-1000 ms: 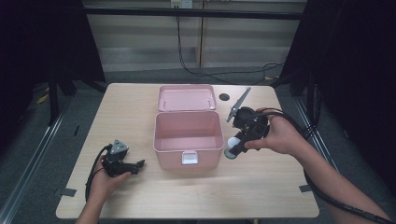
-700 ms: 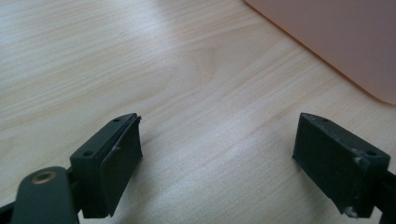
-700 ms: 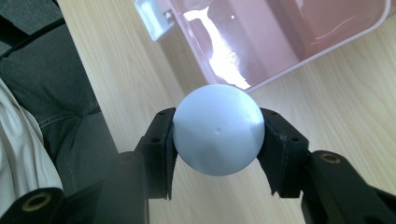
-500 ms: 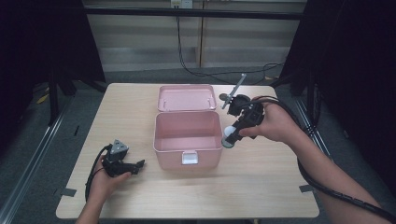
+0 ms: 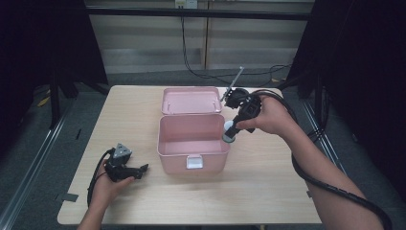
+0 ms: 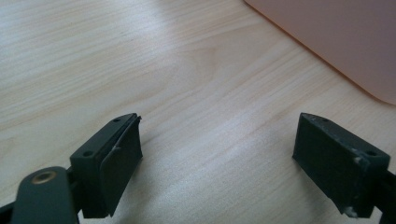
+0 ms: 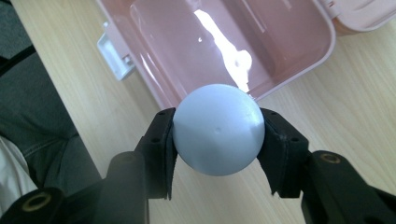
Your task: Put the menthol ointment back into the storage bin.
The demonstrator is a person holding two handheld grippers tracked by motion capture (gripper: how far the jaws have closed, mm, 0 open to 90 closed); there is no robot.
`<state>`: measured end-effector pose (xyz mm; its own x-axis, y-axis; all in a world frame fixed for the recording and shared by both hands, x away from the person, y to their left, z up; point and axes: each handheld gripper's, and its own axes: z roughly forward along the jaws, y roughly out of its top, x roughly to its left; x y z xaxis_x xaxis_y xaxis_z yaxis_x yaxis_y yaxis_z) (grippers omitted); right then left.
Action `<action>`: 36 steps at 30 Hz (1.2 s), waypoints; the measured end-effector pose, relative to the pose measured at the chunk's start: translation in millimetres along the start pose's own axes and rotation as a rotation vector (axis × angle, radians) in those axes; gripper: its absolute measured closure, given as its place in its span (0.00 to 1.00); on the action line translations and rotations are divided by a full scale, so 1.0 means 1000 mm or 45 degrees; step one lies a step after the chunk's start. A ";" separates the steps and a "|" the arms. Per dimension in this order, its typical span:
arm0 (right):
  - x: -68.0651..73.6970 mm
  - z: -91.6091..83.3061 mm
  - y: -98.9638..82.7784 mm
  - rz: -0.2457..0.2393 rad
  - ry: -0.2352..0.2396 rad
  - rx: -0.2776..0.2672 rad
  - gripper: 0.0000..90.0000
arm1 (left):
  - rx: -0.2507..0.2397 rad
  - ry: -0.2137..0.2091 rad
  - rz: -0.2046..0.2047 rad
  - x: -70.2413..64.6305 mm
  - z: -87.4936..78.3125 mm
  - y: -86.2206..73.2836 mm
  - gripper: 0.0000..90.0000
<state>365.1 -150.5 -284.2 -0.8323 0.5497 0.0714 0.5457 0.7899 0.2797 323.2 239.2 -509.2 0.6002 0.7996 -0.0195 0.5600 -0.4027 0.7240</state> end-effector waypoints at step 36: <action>-0.022 0.058 0.047 0.150 -0.048 0.059 0.56 | 0.000 -0.004 -0.001 0.000 0.000 0.000 0.16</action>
<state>414.7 -109.5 -327.7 -0.7582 0.6488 0.0649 0.6443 0.7303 0.2268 323.3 239.3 -509.1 0.6018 0.7984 -0.0220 0.5605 -0.4025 0.7238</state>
